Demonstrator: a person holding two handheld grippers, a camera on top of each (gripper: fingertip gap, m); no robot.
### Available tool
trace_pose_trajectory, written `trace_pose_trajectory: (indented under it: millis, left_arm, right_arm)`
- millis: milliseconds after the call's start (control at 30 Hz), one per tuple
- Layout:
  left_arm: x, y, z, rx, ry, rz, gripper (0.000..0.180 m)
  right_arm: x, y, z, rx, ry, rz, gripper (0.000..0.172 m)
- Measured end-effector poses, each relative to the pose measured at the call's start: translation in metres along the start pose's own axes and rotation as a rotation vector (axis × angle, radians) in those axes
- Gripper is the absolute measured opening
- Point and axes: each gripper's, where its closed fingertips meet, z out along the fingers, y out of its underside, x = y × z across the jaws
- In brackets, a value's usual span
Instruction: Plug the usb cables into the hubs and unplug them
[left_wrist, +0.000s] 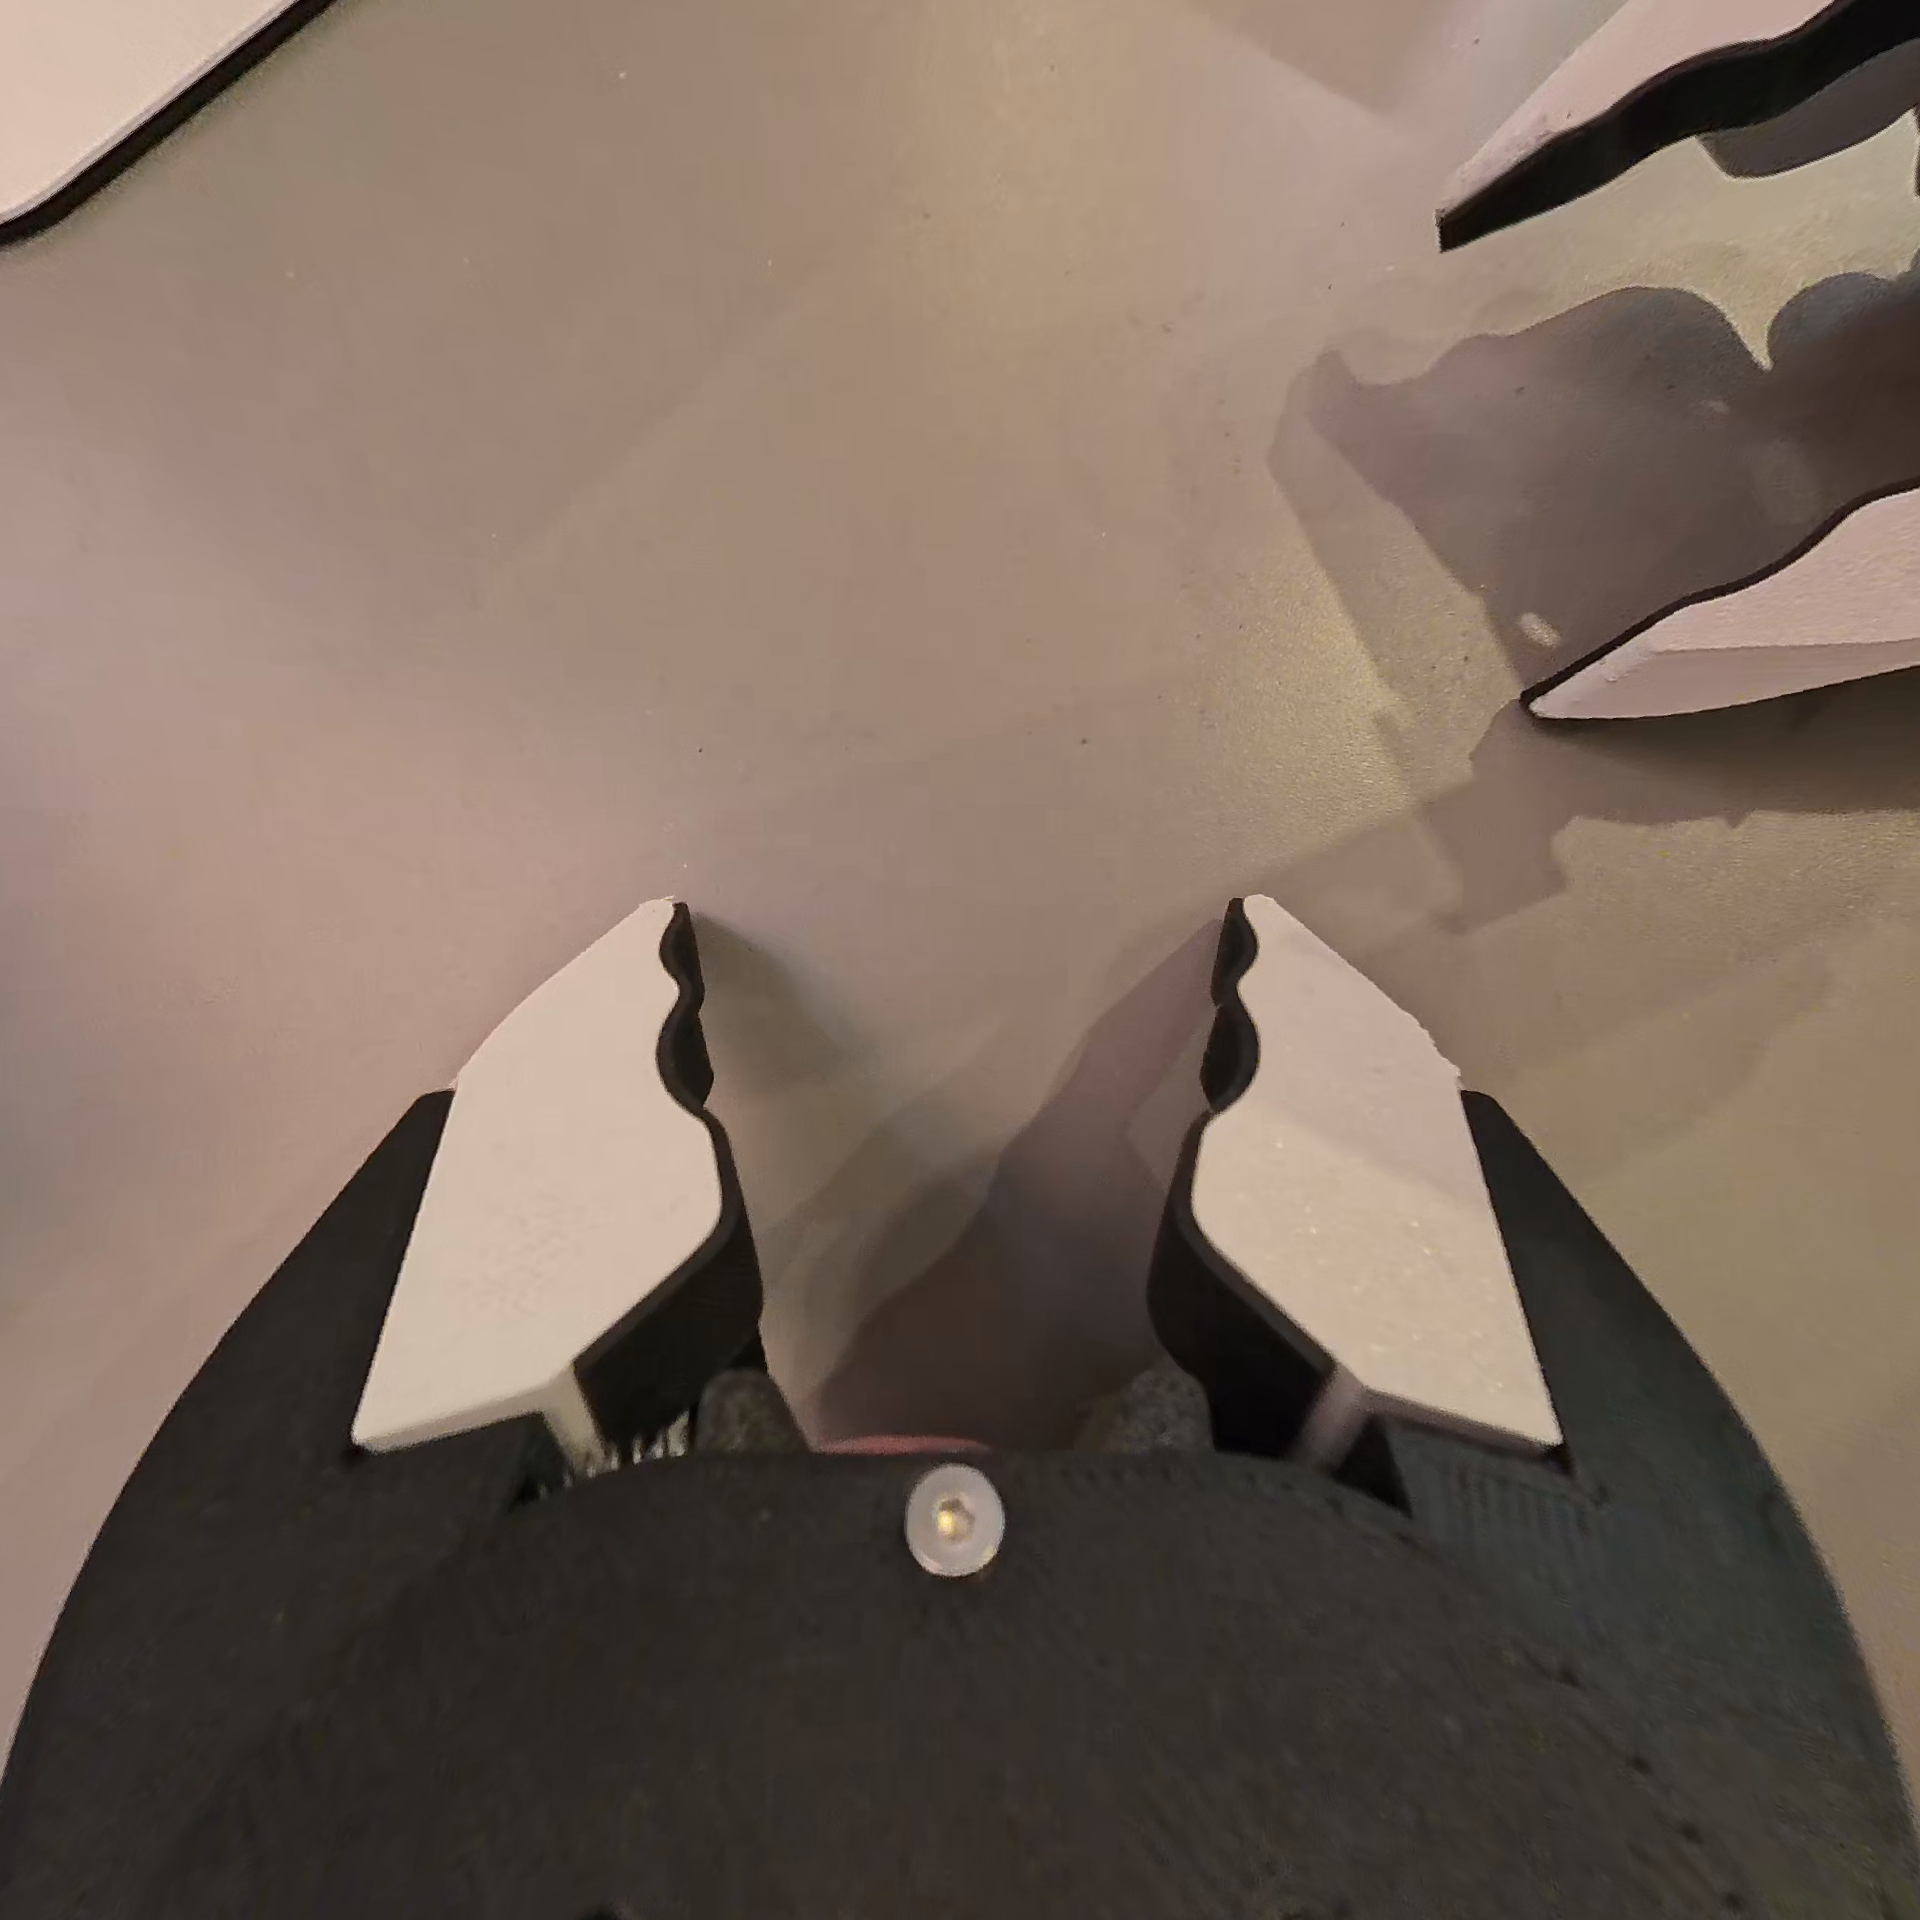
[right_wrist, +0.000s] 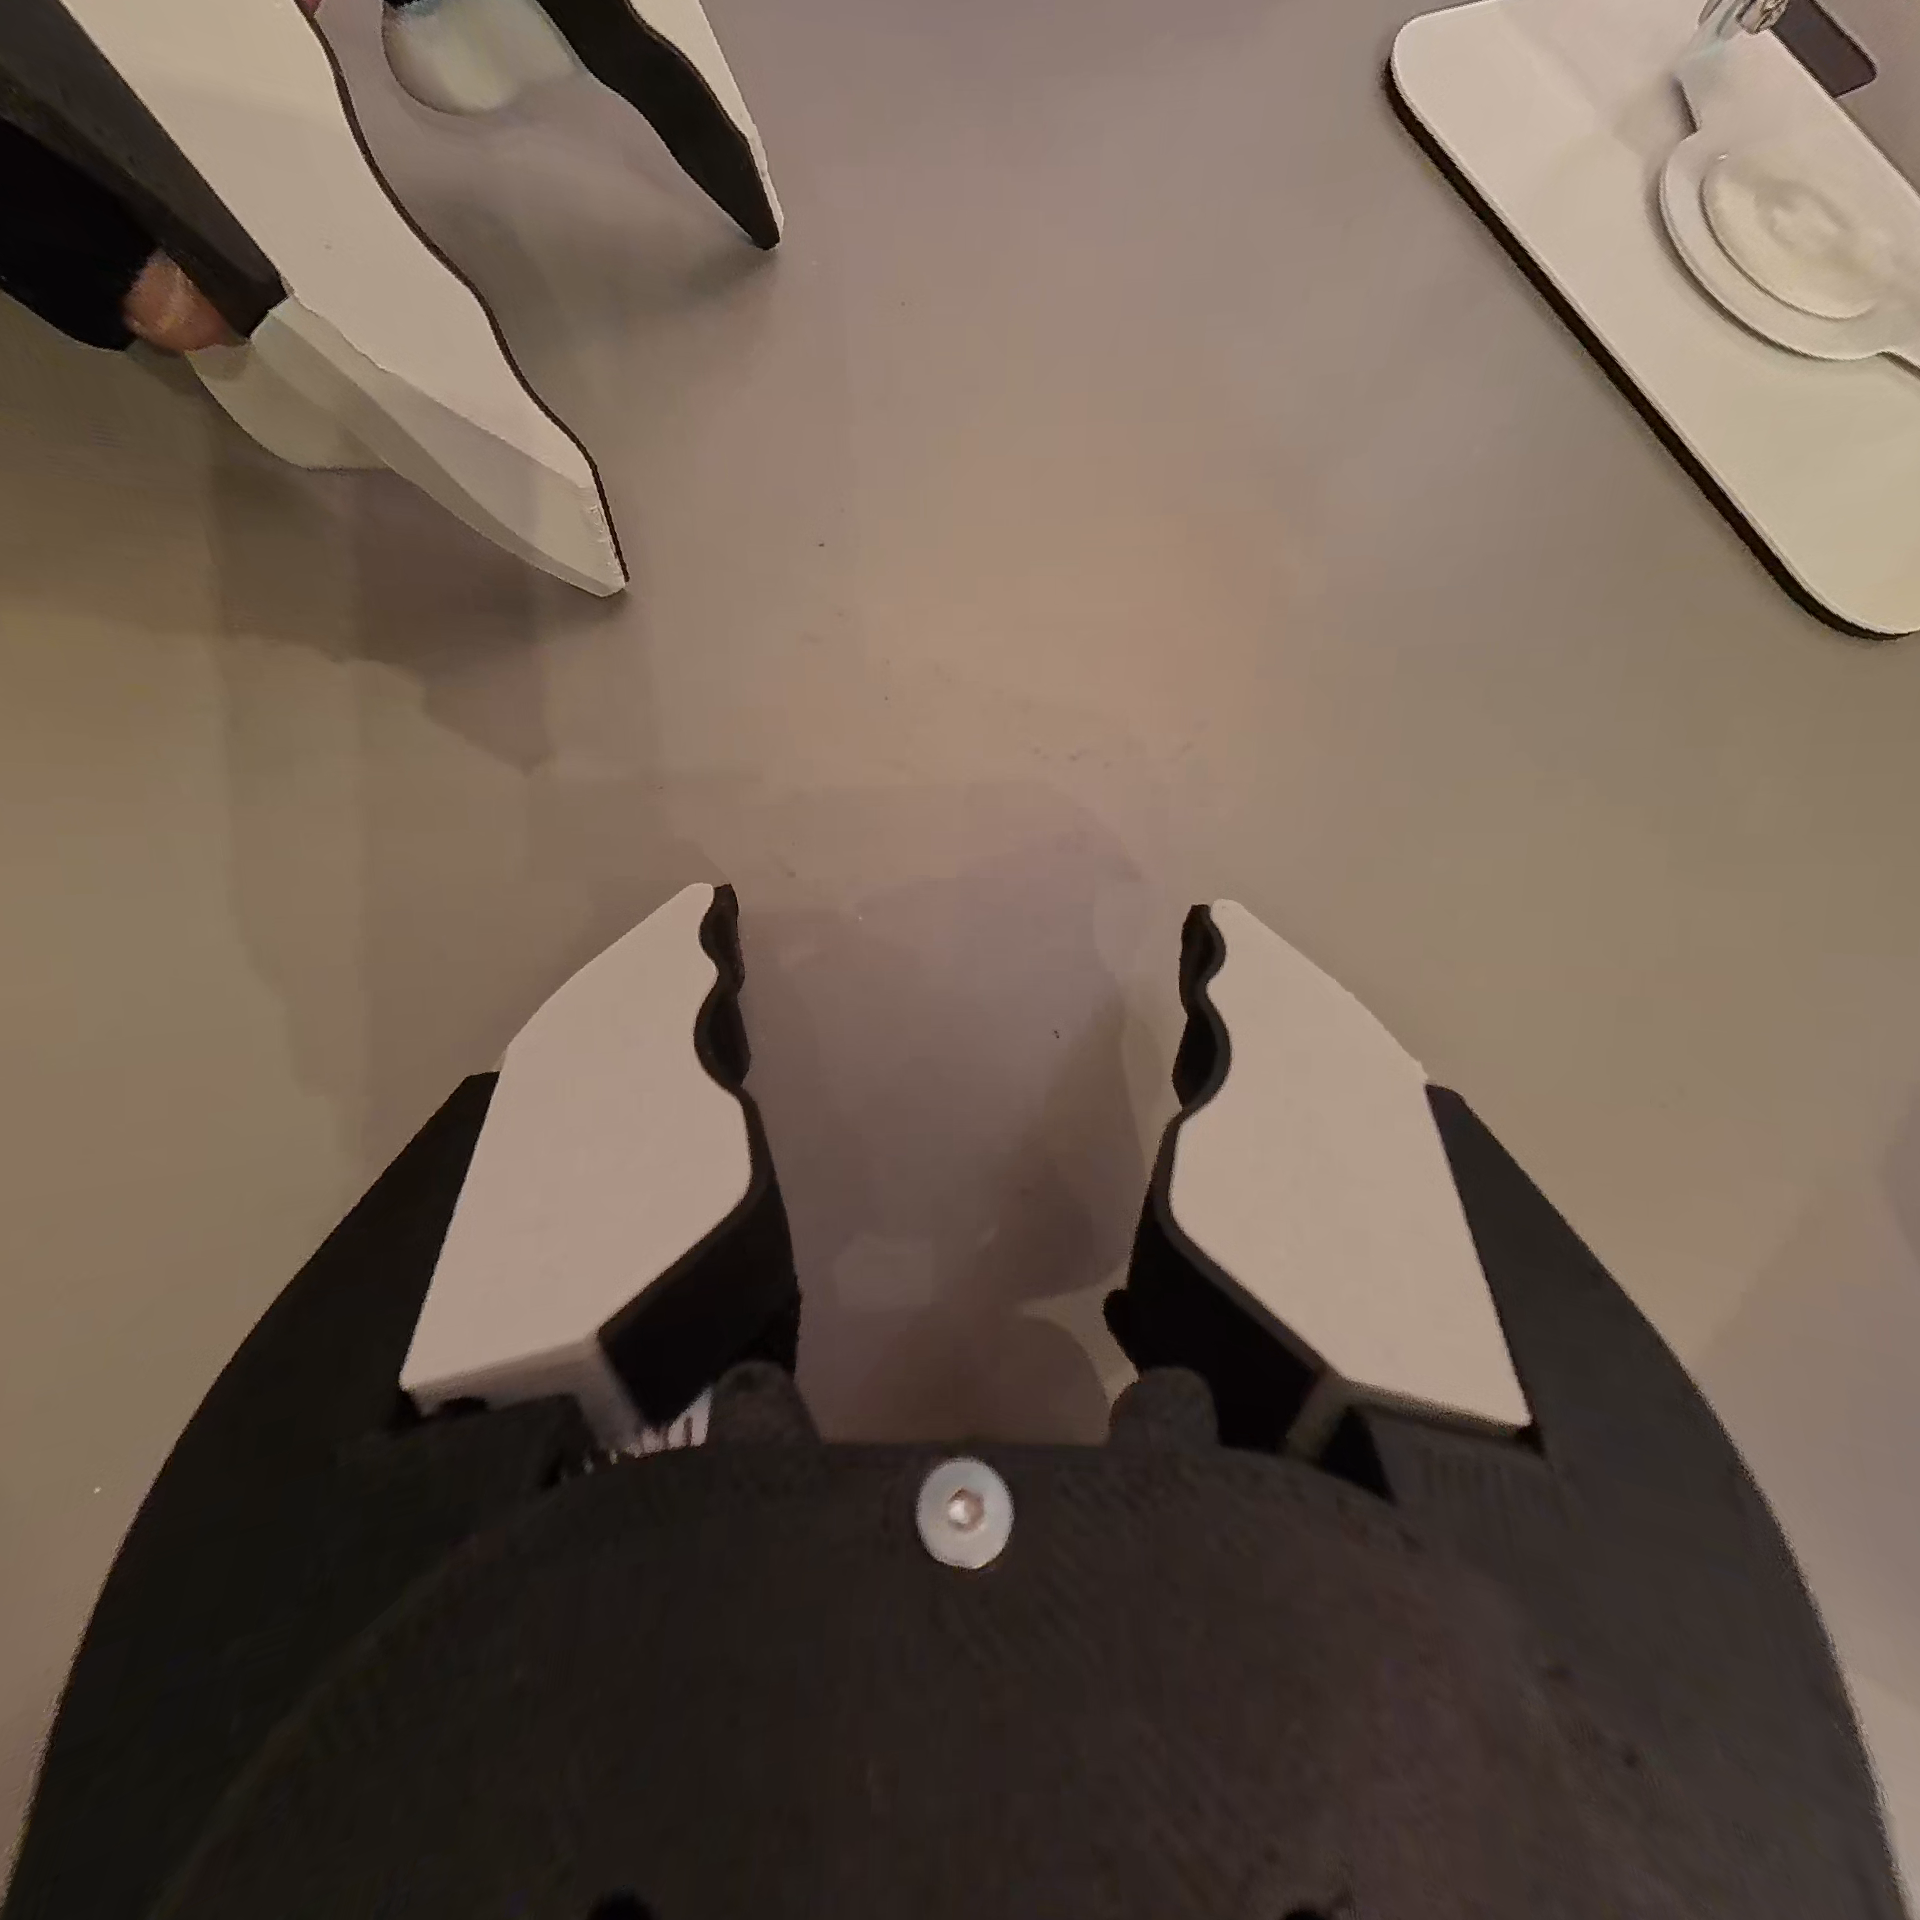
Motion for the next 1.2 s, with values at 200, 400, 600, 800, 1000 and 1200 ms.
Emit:
trace_pose_trajectory:
  millis: [200, 400, 600, 800, 1000, 1200]
  left_arm:
    - [0.0, 0.0, 0.0, 0.0, 0.002, 0.001, 0.093]
    - [0.001, 0.001, -0.001, 0.002, 0.007, 0.008, 0.092]
    - [-0.016, -0.025, -0.033, 0.21, -0.013, 0.048, 0.086]
    - [-0.152, -0.078, -0.156, 0.449, -0.457, 0.047, 0.069]
    - [-0.296, -0.103, -0.172, 0.305, -0.619, 0.049, 0.065]
    - [-0.403, -0.086, -0.099, 0.061, -0.478, -0.063, 0.072]
  right_arm:
    - [-0.001, 0.0, 0.0, 0.002, -0.006, -0.006, 0.077]
    - [-0.002, 0.0, -0.001, 0.001, -0.014, -0.008, 0.076]
    - [-0.002, 0.0, -0.001, 0.001, -0.016, -0.006, 0.075]
    - [-0.002, 0.001, -0.001, 0.0, -0.017, -0.005, 0.075]
    - [-0.003, 0.001, 0.0, -0.003, -0.025, 0.002, 0.073]
    - [-0.003, 0.001, 0.0, -0.003, -0.033, 0.001, 0.071]
